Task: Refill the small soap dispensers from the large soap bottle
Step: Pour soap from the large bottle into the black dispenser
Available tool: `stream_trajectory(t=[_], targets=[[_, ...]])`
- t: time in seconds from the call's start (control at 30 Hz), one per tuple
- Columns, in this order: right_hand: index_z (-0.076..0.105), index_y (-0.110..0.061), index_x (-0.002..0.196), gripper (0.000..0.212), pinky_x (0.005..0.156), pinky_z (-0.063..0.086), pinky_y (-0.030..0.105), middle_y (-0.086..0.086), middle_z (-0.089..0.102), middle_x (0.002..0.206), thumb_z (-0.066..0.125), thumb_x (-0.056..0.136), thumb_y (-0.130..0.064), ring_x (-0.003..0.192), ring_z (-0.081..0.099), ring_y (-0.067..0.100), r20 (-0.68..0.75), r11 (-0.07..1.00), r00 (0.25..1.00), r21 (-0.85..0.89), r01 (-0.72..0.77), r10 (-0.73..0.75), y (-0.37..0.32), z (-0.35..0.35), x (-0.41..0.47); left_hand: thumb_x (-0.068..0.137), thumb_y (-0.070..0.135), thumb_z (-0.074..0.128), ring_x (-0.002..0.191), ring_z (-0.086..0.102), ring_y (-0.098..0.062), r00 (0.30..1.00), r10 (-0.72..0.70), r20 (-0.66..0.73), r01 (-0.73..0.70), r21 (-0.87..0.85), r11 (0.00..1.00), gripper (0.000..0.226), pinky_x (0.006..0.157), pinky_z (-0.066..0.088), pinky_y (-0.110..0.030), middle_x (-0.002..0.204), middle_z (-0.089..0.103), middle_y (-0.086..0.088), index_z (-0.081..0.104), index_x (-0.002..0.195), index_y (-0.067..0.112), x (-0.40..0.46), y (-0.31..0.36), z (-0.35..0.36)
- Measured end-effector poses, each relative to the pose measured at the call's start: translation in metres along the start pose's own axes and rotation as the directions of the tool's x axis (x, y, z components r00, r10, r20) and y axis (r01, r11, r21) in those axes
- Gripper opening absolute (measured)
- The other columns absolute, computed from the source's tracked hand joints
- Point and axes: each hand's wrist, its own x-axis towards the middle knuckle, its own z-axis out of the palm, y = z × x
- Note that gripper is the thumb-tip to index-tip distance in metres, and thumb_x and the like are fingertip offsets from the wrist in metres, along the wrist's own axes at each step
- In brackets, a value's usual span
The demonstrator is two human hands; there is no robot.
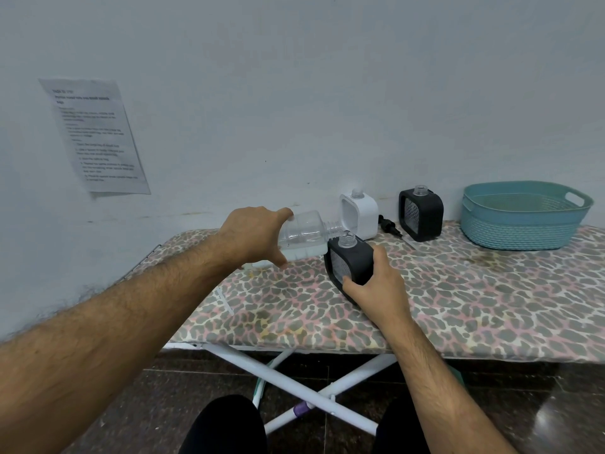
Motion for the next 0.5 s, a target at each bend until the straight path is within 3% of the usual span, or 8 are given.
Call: stream_trajectory(t=[0.5], targets=[[0.042, -0.024, 0.116, 0.051, 0.065, 0.055, 0.033, -0.008, 0.063, 0.094, 0.075, 0.078, -0.032, 0.080, 0.062, 0.014, 0.005, 1.000, 1.000, 0.009, -0.009, 0.009, 0.0001, -0.0004, -0.0001, 0.061, 0.069, 0.080, 0.091, 0.064, -0.018, 1.000, -0.003, 0.001, 0.003, -0.003, 1.000, 0.100, 0.067, 0.051, -0.030, 0.107, 0.070, 0.005, 0.035, 0.143, 0.032, -0.0009, 0.0008, -0.0024]])
